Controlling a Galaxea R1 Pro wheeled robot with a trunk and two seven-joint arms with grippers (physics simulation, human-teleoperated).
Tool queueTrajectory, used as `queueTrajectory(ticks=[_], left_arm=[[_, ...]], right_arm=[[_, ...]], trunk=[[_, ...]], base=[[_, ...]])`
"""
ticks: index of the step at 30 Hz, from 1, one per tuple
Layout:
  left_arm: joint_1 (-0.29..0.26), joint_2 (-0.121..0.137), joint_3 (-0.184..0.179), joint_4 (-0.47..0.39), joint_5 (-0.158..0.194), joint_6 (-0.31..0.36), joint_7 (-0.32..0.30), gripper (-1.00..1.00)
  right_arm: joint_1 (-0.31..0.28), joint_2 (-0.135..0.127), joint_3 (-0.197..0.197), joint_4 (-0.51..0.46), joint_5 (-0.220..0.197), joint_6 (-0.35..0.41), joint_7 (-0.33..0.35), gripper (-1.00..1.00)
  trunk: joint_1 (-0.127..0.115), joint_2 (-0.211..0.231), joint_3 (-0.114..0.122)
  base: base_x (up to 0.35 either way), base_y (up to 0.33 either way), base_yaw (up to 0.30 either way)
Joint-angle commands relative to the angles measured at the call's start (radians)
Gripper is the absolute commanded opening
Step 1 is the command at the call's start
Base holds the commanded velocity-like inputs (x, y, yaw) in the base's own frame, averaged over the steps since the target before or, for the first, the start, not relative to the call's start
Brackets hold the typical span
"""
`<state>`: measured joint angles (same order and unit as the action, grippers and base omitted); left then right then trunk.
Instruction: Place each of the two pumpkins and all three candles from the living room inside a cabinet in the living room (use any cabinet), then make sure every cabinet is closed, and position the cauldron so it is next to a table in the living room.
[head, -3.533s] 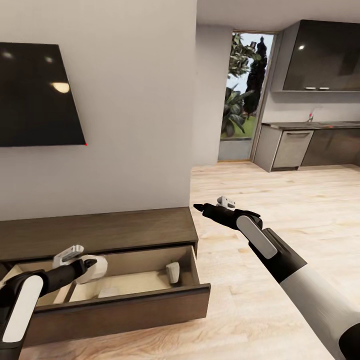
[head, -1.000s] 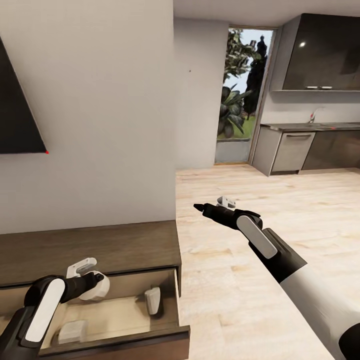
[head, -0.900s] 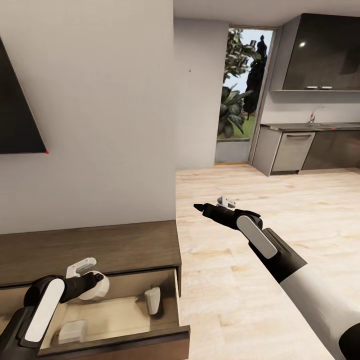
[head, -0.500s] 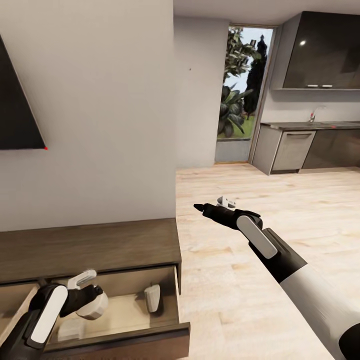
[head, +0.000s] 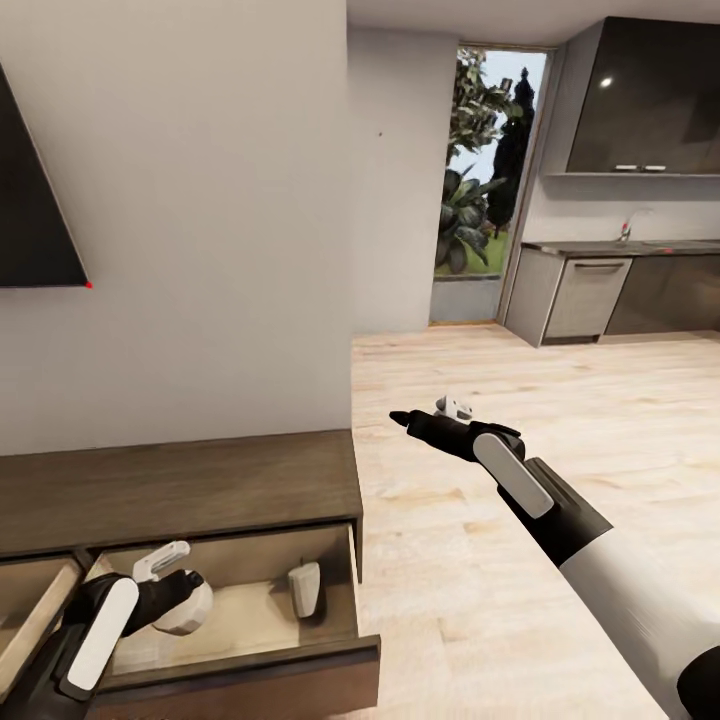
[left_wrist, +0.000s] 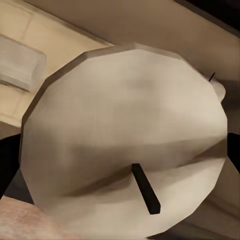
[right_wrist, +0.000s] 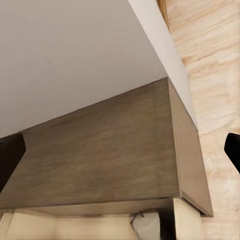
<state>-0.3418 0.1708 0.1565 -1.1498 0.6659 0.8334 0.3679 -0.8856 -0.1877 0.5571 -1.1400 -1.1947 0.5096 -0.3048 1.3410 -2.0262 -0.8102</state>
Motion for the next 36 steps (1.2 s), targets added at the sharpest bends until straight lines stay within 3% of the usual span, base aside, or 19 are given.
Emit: queueTrajectory(ticks=[1, 7, 24, 36], left_arm=[[-0.001, -0.001, 0.0, -0.001, 0.009, 0.002, 0.01, -1.0], [-0.038, -0.005, -0.004, -0.001, 0.01, 0.0, 0.009, -1.0], [-0.065, 0.006, -0.017, -0.001, 0.007, 0.0, 0.008, -1.0], [-0.08, 0.005, -0.018, 0.055, 0.006, -0.064, 0.008, -1.0]], right_arm=[[-0.001, -0.001, 0.003, -0.002, -0.01, -0.001, -0.01, 1.0], [-0.002, -0.002, 0.0, -0.001, -0.009, 0.0, -0.003, 1.0], [-0.002, -0.003, -0.002, -0.007, -0.008, -0.001, -0.005, 1.0], [-0.002, -0.001, -0.001, -0.003, -0.007, -0.005, -0.003, 1.0]], trunk=[[0.004, -0.008, -0.004], [0.027, -0.05, -0.023], [0.092, -0.169, -0.076], [0.138, -0.253, -0.114]], base=[[0.0, 0.0, 0.0], [0.0, 0.0, 0.0], [0.0, 0.0, 0.0], [0.0, 0.0, 0.0]])
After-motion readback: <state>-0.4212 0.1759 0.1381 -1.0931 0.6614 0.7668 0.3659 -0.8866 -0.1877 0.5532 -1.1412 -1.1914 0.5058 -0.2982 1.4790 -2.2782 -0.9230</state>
